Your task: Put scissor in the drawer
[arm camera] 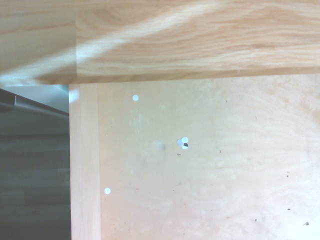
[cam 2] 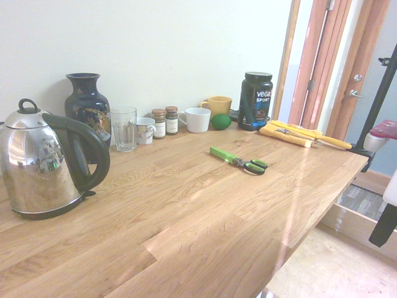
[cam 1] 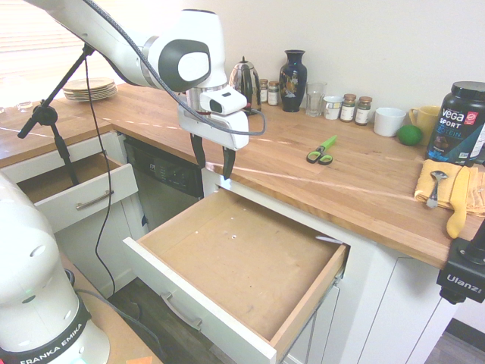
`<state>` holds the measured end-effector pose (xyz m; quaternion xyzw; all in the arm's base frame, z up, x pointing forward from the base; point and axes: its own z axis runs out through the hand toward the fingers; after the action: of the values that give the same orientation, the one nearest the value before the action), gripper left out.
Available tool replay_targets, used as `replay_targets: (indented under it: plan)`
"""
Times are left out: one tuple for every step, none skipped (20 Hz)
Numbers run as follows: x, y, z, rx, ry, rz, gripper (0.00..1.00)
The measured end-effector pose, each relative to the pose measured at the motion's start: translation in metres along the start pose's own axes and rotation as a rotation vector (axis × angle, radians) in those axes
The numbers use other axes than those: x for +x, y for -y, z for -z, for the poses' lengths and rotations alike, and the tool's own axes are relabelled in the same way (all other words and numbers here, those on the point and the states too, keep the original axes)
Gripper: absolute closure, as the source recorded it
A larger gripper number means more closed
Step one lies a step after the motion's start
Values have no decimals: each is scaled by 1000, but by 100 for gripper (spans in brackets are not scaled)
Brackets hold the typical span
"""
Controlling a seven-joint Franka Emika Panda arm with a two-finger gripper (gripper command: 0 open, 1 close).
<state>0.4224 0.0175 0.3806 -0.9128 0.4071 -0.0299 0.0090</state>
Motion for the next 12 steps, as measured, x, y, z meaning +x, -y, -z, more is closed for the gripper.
replay_targets:
  plan:
    - [0, 0, -1, -2, 2, 1, 0]
    - [0, -1, -3, -10, 8, 8, 0]
    - [1, -1, -4, -12, 9, 11, 0]
    - [3, 0, -5, -13, 10, 13, 0]
    - [6, 1, -4, -12, 7, 16, 0]
    - [10, 3, -3, -11, 4, 17, 0]
    - [16, 5, -2, -12, -1, 20, 0]
    - [24, 8, -1, -11, -4, 21, 0]
    - [33, 11, -1, -9, -5, 23, 0]
    - [44, 14, -2, -8, -9, 23, 0]
    - [56, 18, -2, -7, -12, 22, 0]
    - [68, 21, -2, -4, -14, 18, 0]
